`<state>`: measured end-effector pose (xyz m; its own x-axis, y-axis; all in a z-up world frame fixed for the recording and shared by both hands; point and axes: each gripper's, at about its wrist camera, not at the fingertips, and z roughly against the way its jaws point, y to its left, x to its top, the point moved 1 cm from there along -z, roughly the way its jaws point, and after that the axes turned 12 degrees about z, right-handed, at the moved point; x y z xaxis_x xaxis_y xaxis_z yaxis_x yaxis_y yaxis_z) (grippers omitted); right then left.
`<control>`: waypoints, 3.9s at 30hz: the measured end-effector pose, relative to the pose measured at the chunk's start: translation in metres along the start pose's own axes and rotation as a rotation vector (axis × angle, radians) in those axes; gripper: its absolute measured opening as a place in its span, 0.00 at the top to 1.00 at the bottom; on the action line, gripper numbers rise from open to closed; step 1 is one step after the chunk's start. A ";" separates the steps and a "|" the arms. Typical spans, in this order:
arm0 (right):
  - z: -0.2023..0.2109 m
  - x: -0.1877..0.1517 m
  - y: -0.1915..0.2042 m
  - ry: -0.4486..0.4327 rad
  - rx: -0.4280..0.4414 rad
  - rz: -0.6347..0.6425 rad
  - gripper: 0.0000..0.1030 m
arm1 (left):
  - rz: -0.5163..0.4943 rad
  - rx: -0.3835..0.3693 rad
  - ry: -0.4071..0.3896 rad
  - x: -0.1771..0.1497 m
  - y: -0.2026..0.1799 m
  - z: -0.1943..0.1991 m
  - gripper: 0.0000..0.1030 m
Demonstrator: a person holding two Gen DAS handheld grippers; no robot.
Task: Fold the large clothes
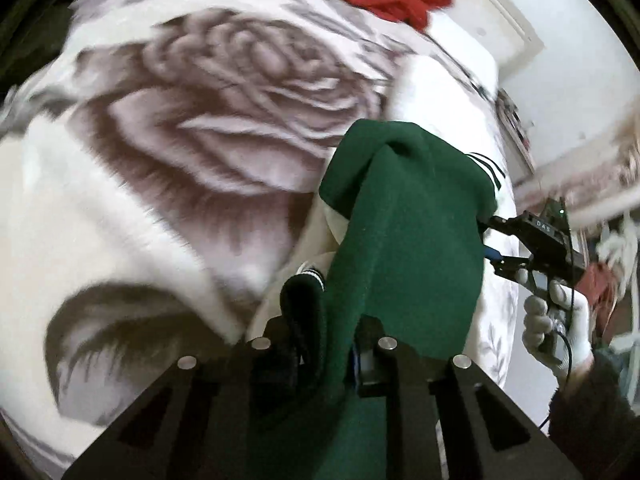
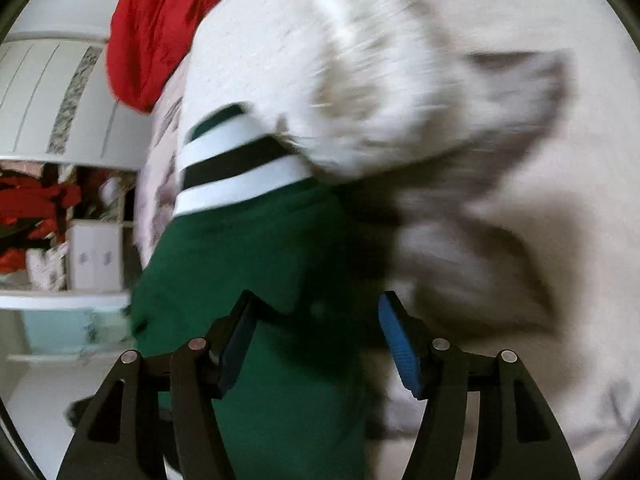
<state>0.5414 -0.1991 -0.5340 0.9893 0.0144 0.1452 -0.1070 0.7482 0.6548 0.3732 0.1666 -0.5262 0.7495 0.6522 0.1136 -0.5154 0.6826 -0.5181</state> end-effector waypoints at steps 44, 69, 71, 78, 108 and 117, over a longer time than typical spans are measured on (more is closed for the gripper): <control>-0.009 -0.524 0.092 0.252 -0.036 -0.329 0.89 | 0.036 -0.006 0.276 -0.220 0.194 0.107 0.84; -0.060 -0.533 0.090 0.280 0.280 -0.190 0.30 | 0.067 -0.153 0.286 -0.230 0.204 0.073 0.32; -0.074 -0.535 0.092 0.300 0.232 -0.203 0.48 | 0.087 -0.128 0.274 -0.230 0.202 0.071 0.56; -0.041 -0.548 0.123 0.201 0.350 -0.320 0.79 | 0.177 -0.180 0.234 -0.225 0.183 0.114 0.84; -0.011 -0.210 0.101 -0.040 0.578 -0.608 0.83 | -0.032 -0.202 0.239 0.070 -0.022 0.026 0.84; -0.015 -0.131 0.079 -0.077 0.691 -0.709 0.82 | 0.023 -0.412 0.051 0.131 -0.054 0.074 0.12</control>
<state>0.4048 -0.1321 -0.5126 0.8401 -0.3480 -0.4160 0.4488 0.0155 0.8935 0.4690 0.2395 -0.4208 0.7649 0.6412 0.0611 -0.3305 0.4722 -0.8172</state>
